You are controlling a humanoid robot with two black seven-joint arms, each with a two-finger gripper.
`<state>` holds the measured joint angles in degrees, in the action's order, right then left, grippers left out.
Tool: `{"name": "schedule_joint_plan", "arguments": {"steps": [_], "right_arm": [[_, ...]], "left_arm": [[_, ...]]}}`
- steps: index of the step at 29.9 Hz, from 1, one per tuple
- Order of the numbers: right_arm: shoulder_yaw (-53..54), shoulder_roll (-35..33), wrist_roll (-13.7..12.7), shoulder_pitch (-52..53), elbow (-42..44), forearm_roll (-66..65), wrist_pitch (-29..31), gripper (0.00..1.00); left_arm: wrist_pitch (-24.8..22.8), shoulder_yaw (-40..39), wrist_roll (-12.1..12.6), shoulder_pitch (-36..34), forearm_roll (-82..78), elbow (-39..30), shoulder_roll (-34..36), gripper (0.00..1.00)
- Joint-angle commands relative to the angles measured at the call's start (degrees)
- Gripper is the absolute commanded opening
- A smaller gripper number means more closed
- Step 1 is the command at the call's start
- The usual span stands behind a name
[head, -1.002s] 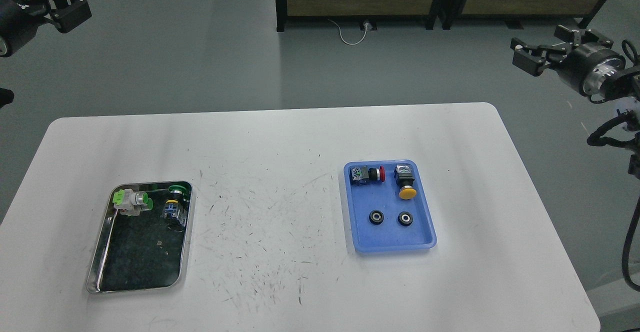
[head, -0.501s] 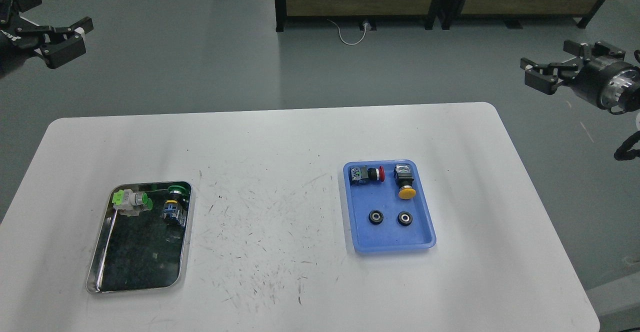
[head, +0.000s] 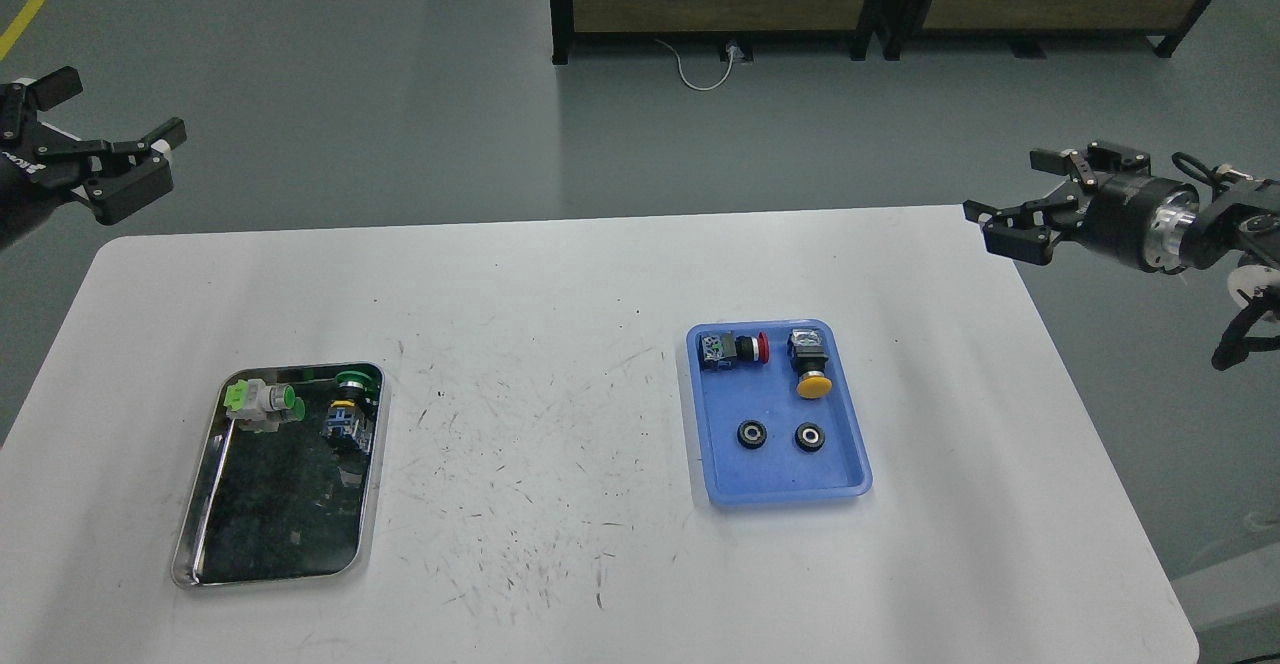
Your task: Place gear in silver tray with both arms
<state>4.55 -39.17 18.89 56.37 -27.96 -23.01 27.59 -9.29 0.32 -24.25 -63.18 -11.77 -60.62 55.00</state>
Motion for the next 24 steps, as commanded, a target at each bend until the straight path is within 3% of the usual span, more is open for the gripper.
{"name": "schedule_joint_plan", "arguments": {"steps": [1, 14, 19, 24], "right_arm": [[0.0, -0.1, -0.1, -1.1, -5.9, -2.9, -2.4, 1.0], [-1.0, 5.2, -1.5, -3.0, -10.5, -5.4, -2.4, 1.0], [-0.9, 6.4, -4.9, -4.8, -12.8, -5.4, -0.2, 1.0], [-0.9, 7.4, -5.9, -5.7, -13.6, -5.3, 0.4, 1.0]], "left_arm": [[2.4, -0.9, -0.4, 2.4, -0.1, -0.1, 0.1, 1.0], [3.6, -5.5, -1.1, 6.6, 3.1, 6.9, -1.6, 1.0], [3.3, -6.0, -2.9, 6.7, 3.9, 16.1, -6.7, 1.0], [1.4, -6.8, -2.8, 6.5, 3.9, 17.3, -7.4, 1.0]]}}
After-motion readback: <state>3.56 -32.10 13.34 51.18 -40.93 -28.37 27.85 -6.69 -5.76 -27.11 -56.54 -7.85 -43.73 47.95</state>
